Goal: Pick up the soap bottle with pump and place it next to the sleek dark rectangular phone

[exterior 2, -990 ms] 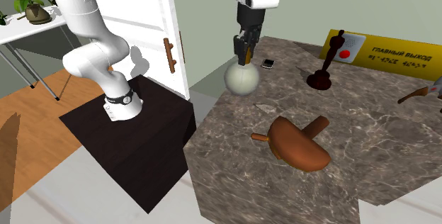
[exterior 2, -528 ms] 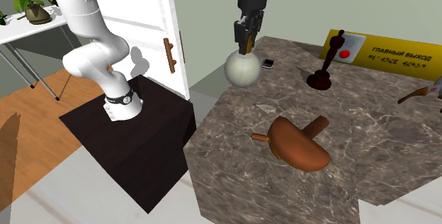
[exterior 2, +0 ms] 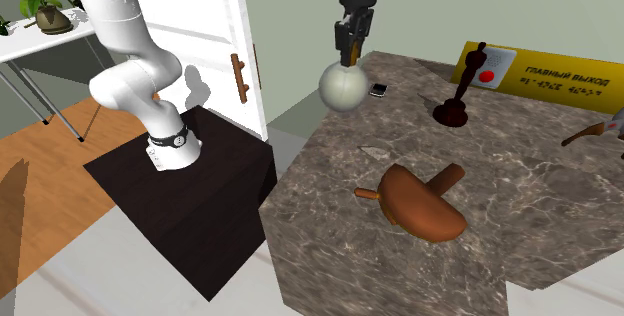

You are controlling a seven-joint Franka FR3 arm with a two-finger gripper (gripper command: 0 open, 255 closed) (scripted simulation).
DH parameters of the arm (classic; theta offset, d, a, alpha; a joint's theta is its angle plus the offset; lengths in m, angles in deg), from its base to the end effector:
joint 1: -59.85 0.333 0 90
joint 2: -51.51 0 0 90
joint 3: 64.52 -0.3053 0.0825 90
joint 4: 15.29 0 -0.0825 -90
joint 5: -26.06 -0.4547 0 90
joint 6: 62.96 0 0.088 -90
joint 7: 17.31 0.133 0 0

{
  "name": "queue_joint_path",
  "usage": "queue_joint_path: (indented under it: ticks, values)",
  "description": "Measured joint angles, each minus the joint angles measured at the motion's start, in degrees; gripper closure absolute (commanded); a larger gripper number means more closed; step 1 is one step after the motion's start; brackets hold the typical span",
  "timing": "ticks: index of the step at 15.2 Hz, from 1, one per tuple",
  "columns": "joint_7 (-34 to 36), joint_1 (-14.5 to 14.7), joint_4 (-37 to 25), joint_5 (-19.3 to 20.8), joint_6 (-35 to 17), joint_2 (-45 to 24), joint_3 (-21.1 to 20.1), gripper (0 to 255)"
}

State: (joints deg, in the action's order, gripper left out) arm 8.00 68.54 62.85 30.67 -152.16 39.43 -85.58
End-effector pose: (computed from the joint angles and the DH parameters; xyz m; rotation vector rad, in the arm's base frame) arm 0.6086 0.3091 0.5688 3.1332 0.1085 -0.0020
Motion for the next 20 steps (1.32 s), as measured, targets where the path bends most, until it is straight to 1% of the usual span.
queue_joint_path:
  ticks: [2,7,9,15,16,20]
  values:
    - [2.5,1.5,1.7,0.1,-1.5,0.1,-0.9,255]
    - [8.4,5.2,3.2,1.0,-4.0,-1.2,-2.9,255]
    - [11.4,7.4,2.1,2.0,-4.5,-3.1,-3.9,255]
    - [18.8,12.6,1.9,3.8,-6.8,-6.2,-5.9,255]
    - [20.2,14.1,-0.6,4.7,-6.0,-8.1,-6.2,255]
    - [25.0,18.5,-3.9,6.9,-6.5,-12.5,-6.9,255]
